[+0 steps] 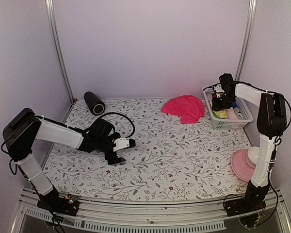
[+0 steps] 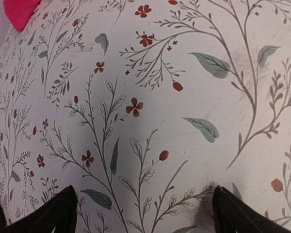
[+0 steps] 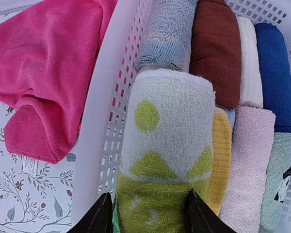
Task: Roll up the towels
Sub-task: Adjust the towel in the bin.
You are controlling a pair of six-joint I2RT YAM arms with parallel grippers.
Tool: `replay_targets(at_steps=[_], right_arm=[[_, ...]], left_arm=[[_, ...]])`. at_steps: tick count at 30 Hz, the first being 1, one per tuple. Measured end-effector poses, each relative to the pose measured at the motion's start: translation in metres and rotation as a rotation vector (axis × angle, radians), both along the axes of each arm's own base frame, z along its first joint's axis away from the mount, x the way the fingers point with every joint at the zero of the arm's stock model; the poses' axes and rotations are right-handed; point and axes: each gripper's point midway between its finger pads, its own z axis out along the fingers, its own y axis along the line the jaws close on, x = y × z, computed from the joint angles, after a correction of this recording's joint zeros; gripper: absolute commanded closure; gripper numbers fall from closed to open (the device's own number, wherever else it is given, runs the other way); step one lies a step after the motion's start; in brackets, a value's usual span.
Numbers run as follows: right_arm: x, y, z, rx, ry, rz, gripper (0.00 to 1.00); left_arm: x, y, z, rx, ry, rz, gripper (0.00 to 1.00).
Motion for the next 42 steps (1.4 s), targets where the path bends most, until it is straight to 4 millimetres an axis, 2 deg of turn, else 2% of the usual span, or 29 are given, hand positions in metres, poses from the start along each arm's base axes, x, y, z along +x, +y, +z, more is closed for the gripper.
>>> replay_targets(at_steps=[8, 15, 18, 23, 29, 42], right_arm=[[0.001, -0.003, -0.002, -0.016, 0.003, -0.003, 0.56], [0.001, -0.006, -0.012, -0.036, 0.018, -0.010, 0.53], [0.001, -0.007, -0.014, -0.044, 0.022, -0.011, 0.58], [0.001, -0.010, -0.014, -0.059, 0.022, -0.015, 0.75], [0.002, -0.009, -0.014, -0.054, 0.020, -0.018, 0.84], [0.000, 0.003, -0.008, -0.006, 0.014, 0.013, 0.87]], left_arm=[[0.001, -0.001, 0.000, -0.002, -0.002, 0.000, 0.03], [0.002, -0.001, 0.000, -0.003, -0.002, 0.000, 0.03], [0.002, -0.001, 0.000, -0.003, -0.003, 0.000, 0.03], [0.002, -0.002, 0.000, -0.003, -0.002, 0.000, 0.03], [0.002, -0.002, 0.000, -0.003, -0.002, 0.001, 0.03], [0.003, -0.002, 0.000, -0.003, -0.002, 0.001, 0.03]])
